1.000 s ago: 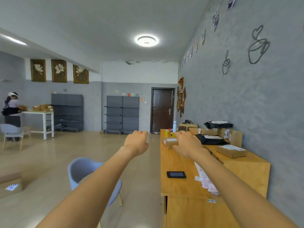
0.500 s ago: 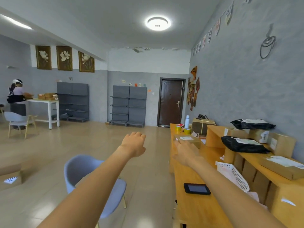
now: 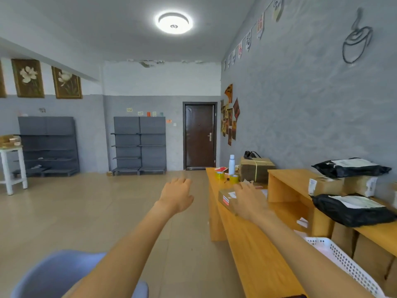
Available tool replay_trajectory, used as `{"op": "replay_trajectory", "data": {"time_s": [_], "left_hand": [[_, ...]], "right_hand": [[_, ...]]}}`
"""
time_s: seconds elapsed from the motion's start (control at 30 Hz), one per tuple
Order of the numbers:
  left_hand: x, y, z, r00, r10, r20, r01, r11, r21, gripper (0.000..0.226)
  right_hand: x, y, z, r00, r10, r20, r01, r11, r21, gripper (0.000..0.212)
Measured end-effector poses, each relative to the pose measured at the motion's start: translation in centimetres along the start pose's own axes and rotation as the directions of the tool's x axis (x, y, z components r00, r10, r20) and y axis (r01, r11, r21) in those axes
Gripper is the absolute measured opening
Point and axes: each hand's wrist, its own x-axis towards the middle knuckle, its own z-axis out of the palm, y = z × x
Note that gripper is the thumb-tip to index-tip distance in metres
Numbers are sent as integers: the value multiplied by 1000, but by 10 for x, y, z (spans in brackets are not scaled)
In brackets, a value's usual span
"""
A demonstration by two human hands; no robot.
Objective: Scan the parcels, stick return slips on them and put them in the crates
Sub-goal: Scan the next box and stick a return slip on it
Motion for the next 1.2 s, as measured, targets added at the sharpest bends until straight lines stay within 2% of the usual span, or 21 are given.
{"op": "replay_trajectory", "data": {"time_s": [0.1, 0.27, 0.5, 0.67, 0.93, 1.03, 1.2], "left_hand": [[53, -8, 36, 999, -3, 34, 6, 997, -81, 57], [157, -11, 79, 1000, 12, 20, -10, 993, -120, 57], [301, -2, 124, 995, 98, 15, -97, 994, -57, 56], [381, -2, 162, 987, 157, 16, -158, 988, 5, 54], [508, -1, 236, 959, 284, 13, -282, 955, -91, 53], [564, -11, 262, 936, 351, -25, -351, 930, -113, 53], [660, -22, 313, 911, 412, -25, -407, 886, -224, 49]], "right_hand": [[42, 16, 35, 998, 23, 50, -24, 999, 23, 48], [133, 48, 76, 999, 30, 14, -30, 1000, 10, 53], [254, 92, 116, 999, 32, -26, -31, 999, 19, 50], [309, 121, 162, 996, 75, 39, -74, 997, -24, 58], [390, 158, 244, 967, 210, 148, -193, 974, -122, 60], [439, 163, 260, 963, 251, 101, -232, 959, -165, 54], [507, 174, 294, 935, 350, 56, -342, 932, -122, 53]]}}
